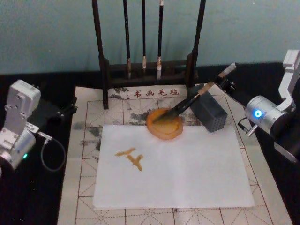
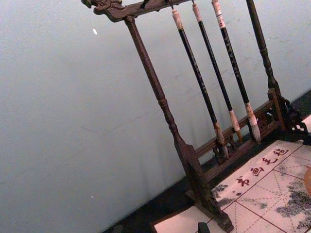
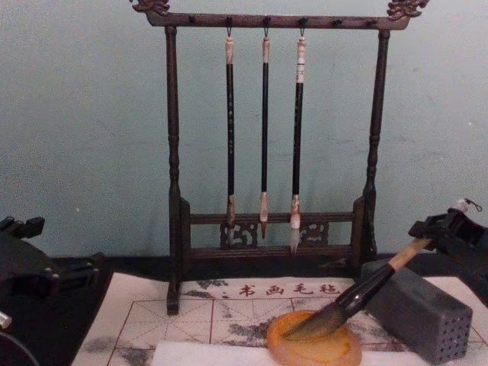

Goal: Pick up the brush from the inkstone, write on the paper, then place the brush back to its original position.

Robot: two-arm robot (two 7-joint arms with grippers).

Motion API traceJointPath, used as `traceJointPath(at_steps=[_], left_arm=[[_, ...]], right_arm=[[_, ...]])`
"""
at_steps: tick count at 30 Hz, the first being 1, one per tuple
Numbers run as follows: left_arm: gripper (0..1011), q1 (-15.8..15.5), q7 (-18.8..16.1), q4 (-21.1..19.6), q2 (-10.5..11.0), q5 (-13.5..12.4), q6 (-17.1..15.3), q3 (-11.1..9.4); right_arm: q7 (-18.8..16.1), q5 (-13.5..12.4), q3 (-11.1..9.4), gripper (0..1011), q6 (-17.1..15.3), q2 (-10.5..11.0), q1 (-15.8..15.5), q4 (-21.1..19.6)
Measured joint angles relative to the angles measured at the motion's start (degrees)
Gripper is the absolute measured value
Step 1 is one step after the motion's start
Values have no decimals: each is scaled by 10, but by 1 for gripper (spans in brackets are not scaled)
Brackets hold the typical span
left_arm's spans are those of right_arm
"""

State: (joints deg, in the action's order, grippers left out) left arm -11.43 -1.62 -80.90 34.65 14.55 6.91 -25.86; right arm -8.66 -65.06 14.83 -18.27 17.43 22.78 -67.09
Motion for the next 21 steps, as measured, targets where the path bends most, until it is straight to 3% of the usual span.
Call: traceJointPath(at_steps=[7,21], left_arm=[[1001,0,0,0,0,0,0,0],[1001,0,0,0,0,0,0,0]], right_arm=[[0,0,1,200,1,0,0,0],[-30,20,31,199,62,26,-6,-30]])
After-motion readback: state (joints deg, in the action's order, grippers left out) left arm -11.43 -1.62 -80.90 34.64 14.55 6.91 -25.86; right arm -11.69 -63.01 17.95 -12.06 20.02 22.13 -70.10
